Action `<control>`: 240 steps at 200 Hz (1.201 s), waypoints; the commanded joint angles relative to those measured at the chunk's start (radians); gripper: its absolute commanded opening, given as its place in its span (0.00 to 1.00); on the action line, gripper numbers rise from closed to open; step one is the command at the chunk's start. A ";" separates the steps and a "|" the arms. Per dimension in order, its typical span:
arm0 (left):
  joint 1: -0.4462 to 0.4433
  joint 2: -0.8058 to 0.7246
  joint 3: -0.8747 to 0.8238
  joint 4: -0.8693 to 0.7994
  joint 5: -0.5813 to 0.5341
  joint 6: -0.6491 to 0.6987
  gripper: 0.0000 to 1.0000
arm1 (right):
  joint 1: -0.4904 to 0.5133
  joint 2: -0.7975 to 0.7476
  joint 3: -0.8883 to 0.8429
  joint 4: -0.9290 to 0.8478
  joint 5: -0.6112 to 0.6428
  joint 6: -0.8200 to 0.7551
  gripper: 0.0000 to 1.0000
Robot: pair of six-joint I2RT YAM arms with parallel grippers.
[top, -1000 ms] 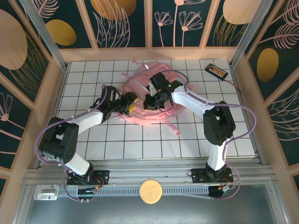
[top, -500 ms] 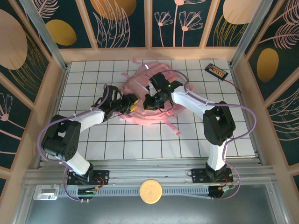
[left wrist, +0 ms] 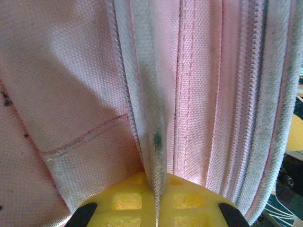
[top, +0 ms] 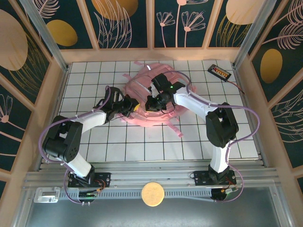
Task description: Pack the student bag
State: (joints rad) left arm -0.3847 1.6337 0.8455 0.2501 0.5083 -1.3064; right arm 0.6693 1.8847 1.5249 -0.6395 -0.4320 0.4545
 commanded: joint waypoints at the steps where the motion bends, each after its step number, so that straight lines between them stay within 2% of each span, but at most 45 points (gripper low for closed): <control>1: -0.008 0.003 0.017 0.056 0.007 -0.009 0.00 | 0.000 -0.007 0.011 0.038 0.022 -0.012 0.00; 205: -0.008 -0.045 -0.022 0.054 -0.031 -0.006 0.00 | -0.116 -0.128 -0.122 -0.001 0.039 -0.092 0.00; 210: -0.008 -0.048 -0.026 0.053 -0.031 -0.005 0.00 | -0.148 -0.132 -0.127 -0.003 0.041 -0.098 0.00; 240: -0.008 -0.061 -0.040 0.062 -0.031 -0.006 0.00 | -0.183 -0.160 -0.152 -0.014 0.049 -0.108 0.00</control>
State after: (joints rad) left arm -0.3977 1.6142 0.8295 0.2920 0.4881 -1.3075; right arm 0.5415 1.7805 1.3960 -0.6235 -0.4458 0.3714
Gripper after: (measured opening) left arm 0.046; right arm 0.052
